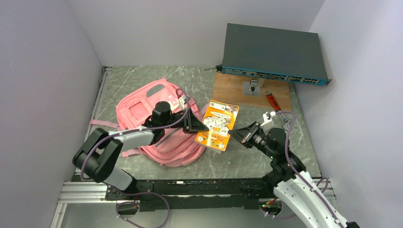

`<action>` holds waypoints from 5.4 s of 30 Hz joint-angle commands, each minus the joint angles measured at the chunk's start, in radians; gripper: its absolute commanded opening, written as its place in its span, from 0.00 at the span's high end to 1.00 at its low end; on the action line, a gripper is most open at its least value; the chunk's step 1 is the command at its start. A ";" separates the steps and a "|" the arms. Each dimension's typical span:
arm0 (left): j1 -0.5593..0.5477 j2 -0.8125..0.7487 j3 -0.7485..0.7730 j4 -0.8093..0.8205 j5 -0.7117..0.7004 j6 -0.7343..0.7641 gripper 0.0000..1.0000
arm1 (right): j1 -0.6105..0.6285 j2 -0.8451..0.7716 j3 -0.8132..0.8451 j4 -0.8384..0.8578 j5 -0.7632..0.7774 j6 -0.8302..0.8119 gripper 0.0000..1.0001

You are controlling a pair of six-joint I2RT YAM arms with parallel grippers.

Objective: Pack the student bag
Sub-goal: Pick up the book from the center of the board, then place the book in the student bag.

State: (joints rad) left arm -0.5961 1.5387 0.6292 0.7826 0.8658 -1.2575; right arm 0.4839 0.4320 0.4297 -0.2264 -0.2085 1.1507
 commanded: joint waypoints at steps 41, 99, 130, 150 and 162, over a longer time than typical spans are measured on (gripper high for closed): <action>-0.007 -0.496 0.204 -0.427 0.177 0.583 1.00 | -0.002 0.243 -0.069 1.021 -0.639 0.053 0.34; -0.387 -0.343 0.378 -1.435 -1.059 0.927 1.00 | -0.002 0.156 0.098 -0.054 -0.072 -0.307 1.00; -0.387 -0.572 0.655 -1.435 -1.100 1.016 1.00 | 0.364 1.321 0.237 1.566 -0.143 0.410 1.00; -0.387 -0.595 0.668 -1.493 -1.110 1.026 1.00 | 0.413 1.540 0.605 1.185 0.216 0.260 0.94; -0.386 -0.608 0.643 -1.473 -1.118 1.030 1.00 | 0.415 1.513 0.571 1.094 0.187 0.157 0.36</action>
State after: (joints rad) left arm -0.9737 0.9779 1.2354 -0.8017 -0.2699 -0.2256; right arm 0.8967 2.0285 1.0073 0.8696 -0.0135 1.3556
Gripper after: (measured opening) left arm 0.022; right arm 0.574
